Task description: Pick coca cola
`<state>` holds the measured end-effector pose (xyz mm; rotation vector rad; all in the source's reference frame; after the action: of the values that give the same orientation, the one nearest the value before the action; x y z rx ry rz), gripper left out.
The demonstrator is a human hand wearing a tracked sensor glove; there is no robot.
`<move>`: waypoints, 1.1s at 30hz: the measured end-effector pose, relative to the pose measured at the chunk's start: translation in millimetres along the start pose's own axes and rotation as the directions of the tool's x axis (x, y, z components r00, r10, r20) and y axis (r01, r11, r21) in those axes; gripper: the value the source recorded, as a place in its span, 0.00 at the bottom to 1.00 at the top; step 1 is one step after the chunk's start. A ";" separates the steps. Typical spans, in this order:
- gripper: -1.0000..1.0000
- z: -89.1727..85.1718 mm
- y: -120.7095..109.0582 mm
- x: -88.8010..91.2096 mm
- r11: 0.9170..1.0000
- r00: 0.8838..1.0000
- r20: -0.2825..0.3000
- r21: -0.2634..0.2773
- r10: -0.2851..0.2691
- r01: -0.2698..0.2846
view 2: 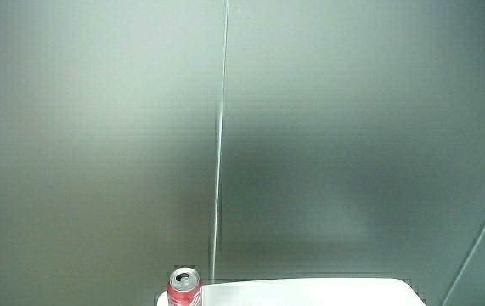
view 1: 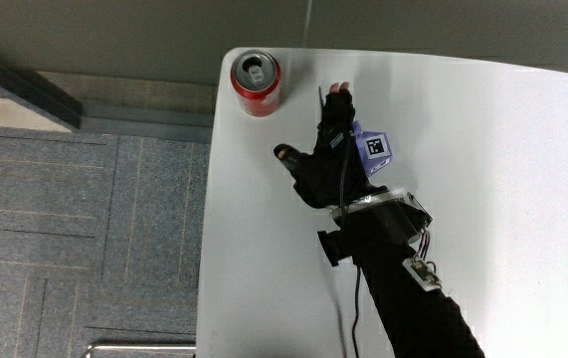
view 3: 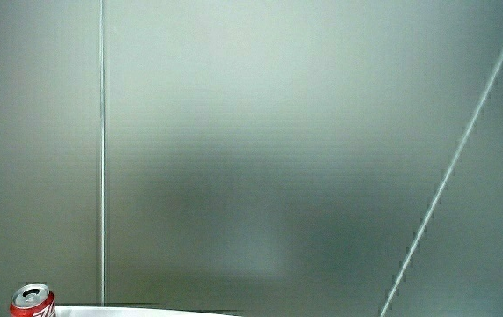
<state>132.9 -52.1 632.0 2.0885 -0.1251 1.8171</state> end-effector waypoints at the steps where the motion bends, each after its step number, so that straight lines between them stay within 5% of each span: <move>1: 0.50 0.4 -1.7 -5.1 1.000 0.999 -0.041 0.010 -0.016 0.017; 3: 0.50 5.9 2.0 4.6 0.996 0.997 -0.057 0.066 0.060 -0.056; 4: 0.50 8.6 2.6 4.1 0.997 0.999 -0.048 0.080 0.016 -0.012; 11: 0.50 8.5 11.4 -19.6 0.995 0.990 -0.115 0.064 0.086 -0.079; 16: 0.50 -1.6 13.9 -24.6 0.998 0.993 -0.103 0.038 0.049 -0.045; 24: 0.53 1.4 12.7 -27.2 0.993 0.989 -0.123 0.096 0.077 -0.065; 33: 0.76 7.2 4.7 -35.4 0.968 0.986 -0.091 0.222 0.138 -0.115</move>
<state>132.4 -64.9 597.9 2.1660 -0.0352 2.0978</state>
